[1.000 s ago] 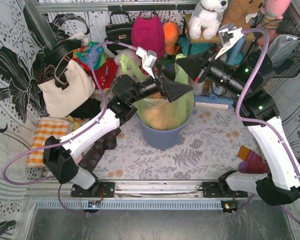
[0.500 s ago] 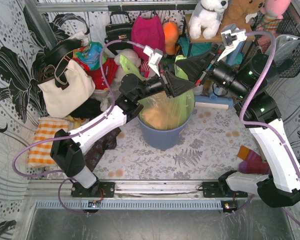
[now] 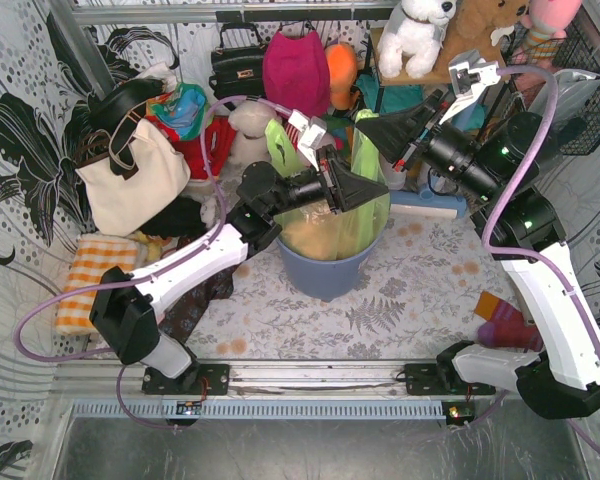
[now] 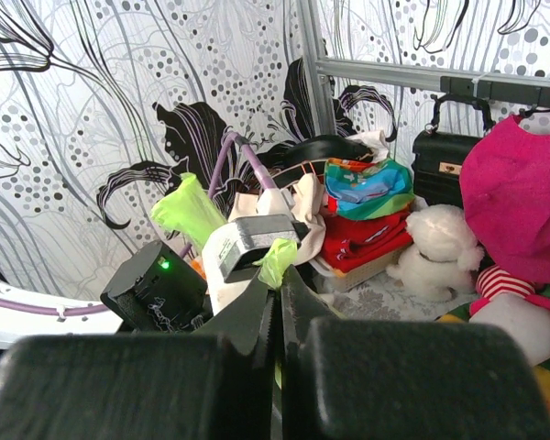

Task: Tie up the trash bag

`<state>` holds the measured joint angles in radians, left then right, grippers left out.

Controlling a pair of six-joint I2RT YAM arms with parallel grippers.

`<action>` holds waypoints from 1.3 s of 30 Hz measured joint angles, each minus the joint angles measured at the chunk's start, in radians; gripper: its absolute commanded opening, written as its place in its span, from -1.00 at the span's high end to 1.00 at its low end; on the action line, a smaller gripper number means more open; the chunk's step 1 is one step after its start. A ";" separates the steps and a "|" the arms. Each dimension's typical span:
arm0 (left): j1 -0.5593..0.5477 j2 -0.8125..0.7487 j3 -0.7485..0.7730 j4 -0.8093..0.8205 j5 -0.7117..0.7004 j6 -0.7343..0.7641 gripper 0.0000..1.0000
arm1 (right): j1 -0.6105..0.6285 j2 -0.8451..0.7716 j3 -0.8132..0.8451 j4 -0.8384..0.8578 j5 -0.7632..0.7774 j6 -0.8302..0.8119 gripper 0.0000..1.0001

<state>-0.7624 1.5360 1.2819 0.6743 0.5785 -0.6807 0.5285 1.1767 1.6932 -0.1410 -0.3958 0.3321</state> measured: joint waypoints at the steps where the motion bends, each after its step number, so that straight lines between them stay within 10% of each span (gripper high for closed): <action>1: 0.000 -0.002 0.000 -0.005 -0.002 0.002 0.17 | 0.000 0.000 -0.001 0.000 0.000 0.000 1.00; 15: -0.012 -0.147 0.011 -0.124 -0.095 0.082 -0.56 | 0.000 -0.047 -0.076 0.008 -0.043 0.001 1.00; 26: -0.016 -0.146 0.182 -0.179 -0.128 0.116 -0.27 | 0.000 -0.048 -0.080 0.034 -0.092 0.024 1.00; 39: -0.017 -0.117 0.185 -0.194 -0.114 0.121 -0.50 | -0.003 -0.048 -0.091 0.037 -0.093 0.026 1.00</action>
<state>-0.7792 1.4185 1.4666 0.4805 0.4644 -0.5602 0.5259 1.1290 1.6024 -0.1036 -0.4885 0.3580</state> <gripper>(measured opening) 0.709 0.003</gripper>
